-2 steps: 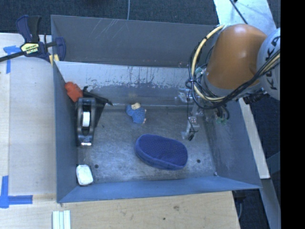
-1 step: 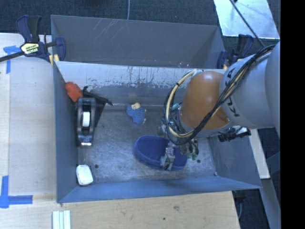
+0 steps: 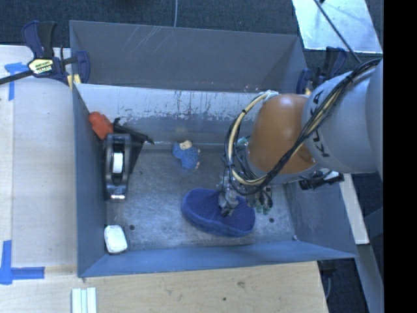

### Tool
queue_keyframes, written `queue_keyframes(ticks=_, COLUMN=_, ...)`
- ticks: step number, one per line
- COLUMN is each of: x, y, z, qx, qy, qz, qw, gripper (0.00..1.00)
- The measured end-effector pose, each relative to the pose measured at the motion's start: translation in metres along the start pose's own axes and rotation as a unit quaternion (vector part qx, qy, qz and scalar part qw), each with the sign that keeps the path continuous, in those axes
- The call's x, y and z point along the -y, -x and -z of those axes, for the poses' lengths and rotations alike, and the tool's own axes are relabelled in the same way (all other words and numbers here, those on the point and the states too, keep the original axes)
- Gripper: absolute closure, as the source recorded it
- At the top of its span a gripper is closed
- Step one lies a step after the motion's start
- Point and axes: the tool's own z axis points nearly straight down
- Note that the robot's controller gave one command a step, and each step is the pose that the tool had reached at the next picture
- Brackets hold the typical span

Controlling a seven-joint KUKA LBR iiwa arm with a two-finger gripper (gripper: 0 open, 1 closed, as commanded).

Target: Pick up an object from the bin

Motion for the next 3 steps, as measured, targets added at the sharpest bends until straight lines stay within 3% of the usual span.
queue_keyframes(ticks=1, x=0.015, y=0.018, z=0.143, qx=-0.0006, qy=0.000, qz=-0.019, qw=0.9998, gripper=1.00)
queue_keyframes(ticks=2, x=0.020, y=0.014, z=0.074, qx=-0.0055, qy=-0.001, qz=-0.113, qw=0.9936, gripper=1.00)
queue_keyframes(ticks=3, x=-0.022, y=0.006, z=0.032, qx=-0.0053, qy=-0.001, qz=-0.140, qw=0.9902, gripper=1.00)
